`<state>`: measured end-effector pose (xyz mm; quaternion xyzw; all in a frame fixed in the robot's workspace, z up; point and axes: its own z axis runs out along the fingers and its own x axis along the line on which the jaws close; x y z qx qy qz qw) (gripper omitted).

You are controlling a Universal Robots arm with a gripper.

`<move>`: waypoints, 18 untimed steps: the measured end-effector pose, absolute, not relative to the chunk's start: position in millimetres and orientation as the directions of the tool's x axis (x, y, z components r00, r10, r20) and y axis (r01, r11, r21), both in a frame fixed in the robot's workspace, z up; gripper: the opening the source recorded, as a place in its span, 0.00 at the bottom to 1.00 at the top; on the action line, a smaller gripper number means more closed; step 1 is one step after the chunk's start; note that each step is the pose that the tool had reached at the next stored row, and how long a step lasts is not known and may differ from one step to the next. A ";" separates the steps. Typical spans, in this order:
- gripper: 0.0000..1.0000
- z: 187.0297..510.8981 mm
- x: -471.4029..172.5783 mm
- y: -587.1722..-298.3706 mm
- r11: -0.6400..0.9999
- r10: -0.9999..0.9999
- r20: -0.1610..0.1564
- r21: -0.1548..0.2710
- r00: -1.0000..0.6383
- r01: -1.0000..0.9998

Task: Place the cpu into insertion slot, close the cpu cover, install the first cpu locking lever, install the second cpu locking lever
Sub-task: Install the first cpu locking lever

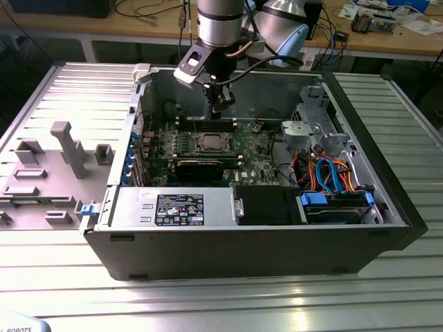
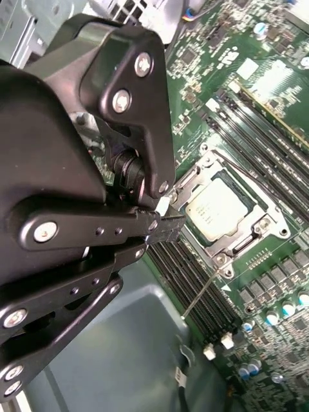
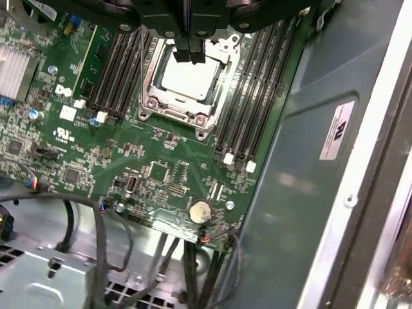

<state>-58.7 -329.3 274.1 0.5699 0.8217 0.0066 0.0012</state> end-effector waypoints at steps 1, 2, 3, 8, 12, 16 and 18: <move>0.11 274.1 -58.7 -329.3 0.366 0.931 0.005 0.012 -0.366 0.931; 0.11 274.1 -58.7 -329.3 0.380 0.925 0.005 0.012 -0.380 0.925; 0.11 274.1 -58.7 -329.3 0.399 0.917 0.005 0.012 -0.399 0.917; 0.11 274.1 -58.7 -329.3 0.473 0.881 0.005 0.012 -0.473 0.881; 0.11 274.1 -58.7 -329.3 0.550 0.835 0.005 0.012 -0.550 0.835; 0.11 274.1 -58.7 -329.3 0.612 0.791 0.005 0.012 -0.612 0.791; 0.11 274.1 -58.7 -329.3 0.641 0.768 0.005 0.012 -0.641 0.768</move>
